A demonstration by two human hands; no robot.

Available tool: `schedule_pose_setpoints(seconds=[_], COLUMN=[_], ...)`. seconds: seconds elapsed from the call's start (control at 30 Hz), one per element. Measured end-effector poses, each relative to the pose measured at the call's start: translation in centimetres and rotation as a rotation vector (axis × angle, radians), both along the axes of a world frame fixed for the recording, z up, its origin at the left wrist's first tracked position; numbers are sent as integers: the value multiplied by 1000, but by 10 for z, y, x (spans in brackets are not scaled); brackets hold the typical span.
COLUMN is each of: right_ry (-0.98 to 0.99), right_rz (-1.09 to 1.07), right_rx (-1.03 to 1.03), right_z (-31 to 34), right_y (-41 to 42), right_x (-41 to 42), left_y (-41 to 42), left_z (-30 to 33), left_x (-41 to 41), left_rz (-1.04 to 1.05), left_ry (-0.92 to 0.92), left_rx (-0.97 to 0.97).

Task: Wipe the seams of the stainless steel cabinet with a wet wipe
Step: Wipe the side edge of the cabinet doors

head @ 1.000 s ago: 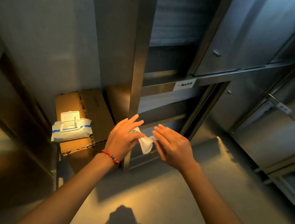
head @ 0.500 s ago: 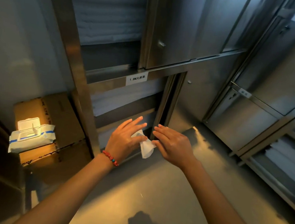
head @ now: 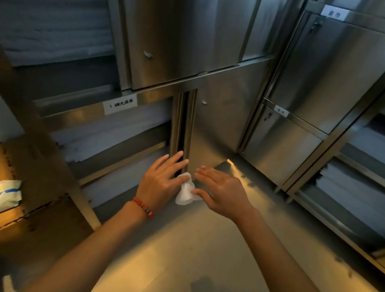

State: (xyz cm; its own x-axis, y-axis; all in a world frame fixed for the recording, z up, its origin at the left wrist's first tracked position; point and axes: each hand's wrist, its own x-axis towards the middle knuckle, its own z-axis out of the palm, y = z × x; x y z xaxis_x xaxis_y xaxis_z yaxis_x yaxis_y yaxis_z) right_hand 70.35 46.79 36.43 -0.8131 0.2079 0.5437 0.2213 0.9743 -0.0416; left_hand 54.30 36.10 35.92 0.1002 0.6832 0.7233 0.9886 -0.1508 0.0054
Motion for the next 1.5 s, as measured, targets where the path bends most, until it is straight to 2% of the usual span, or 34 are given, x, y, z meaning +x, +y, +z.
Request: schedule_pose_setpoints(seconds=[0.5, 0.73, 1.07, 1.17, 1.5], right_ry=[-51, -40, -72, -99, -61], right_rz=[-135, -163, -281, -304, -386], right_rx=[-27, 26, 178, 238, 293], right_z=[-8, -9, -15, -18, -24], right_y=[53, 88, 163, 178, 216], right_x=[45, 40, 24, 19, 17], left_y=[84, 137, 212, 230, 275], left_z=[-17, -22, -27, -27, -28], left_x=[39, 34, 3, -3, 3], left_rz=[-158, -229, -269, -276, -365], left_ry=[65, 32, -58, -82, -65], left_rx=[113, 113, -107, -226, -213])
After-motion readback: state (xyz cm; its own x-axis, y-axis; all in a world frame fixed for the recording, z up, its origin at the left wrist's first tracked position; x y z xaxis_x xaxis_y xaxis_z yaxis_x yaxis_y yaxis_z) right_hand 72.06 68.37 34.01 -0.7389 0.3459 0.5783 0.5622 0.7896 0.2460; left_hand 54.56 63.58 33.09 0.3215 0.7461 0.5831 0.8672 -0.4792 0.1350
